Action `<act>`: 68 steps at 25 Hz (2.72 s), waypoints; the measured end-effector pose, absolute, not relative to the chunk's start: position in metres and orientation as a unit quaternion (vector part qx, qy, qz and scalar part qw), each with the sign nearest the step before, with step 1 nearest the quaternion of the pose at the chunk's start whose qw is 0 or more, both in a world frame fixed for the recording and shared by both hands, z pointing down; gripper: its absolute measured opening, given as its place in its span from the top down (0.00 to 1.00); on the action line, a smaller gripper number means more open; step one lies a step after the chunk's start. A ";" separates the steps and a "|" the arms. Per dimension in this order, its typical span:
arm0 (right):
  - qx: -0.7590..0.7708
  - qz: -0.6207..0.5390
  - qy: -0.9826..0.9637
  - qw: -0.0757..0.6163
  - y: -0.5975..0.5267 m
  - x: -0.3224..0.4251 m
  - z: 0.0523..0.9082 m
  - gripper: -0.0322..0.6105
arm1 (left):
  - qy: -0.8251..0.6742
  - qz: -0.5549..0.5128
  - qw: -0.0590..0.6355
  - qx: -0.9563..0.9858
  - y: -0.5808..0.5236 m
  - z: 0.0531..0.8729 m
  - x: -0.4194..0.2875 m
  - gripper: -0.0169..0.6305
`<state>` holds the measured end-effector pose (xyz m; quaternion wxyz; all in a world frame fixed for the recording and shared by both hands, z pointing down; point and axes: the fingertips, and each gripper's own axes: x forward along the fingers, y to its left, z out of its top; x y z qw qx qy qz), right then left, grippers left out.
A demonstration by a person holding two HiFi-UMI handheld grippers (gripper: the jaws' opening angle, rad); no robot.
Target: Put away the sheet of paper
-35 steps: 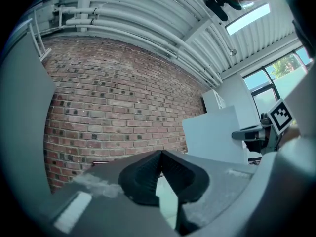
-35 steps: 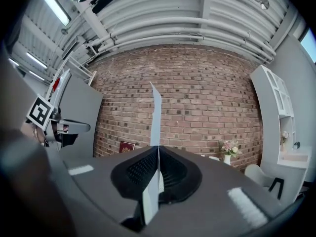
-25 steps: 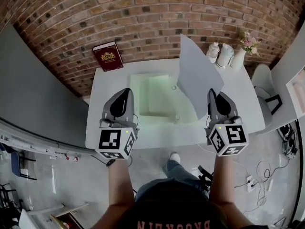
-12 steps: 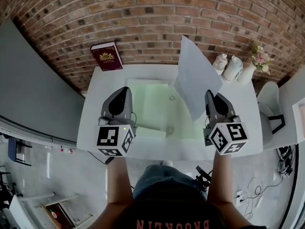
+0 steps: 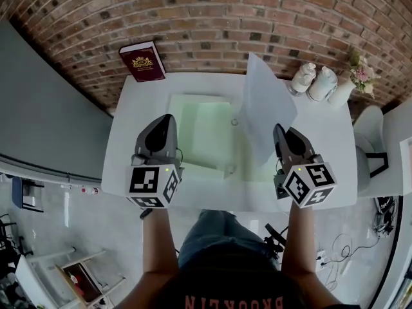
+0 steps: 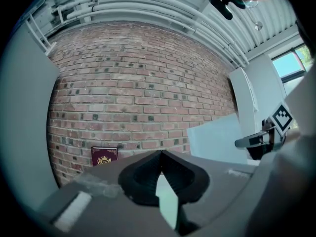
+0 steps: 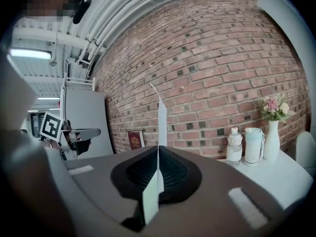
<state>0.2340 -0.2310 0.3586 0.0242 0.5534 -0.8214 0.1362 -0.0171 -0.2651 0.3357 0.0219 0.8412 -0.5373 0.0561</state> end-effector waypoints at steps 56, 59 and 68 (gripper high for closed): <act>0.431 0.424 -0.764 0.225 -0.278 0.233 0.568 0.95 | -0.540 0.107 0.086 0.830 -0.289 0.400 -0.056 0.99; 0.424 0.445 -0.758 0.217 -0.285 0.227 0.573 0.95 | -0.540 0.111 0.086 0.830 -0.291 0.402 -0.059 0.99; 0.430 0.489 -0.734 0.195 -0.301 0.212 0.590 0.95 | -0.546 0.119 0.090 0.825 -0.296 0.407 -0.072 0.99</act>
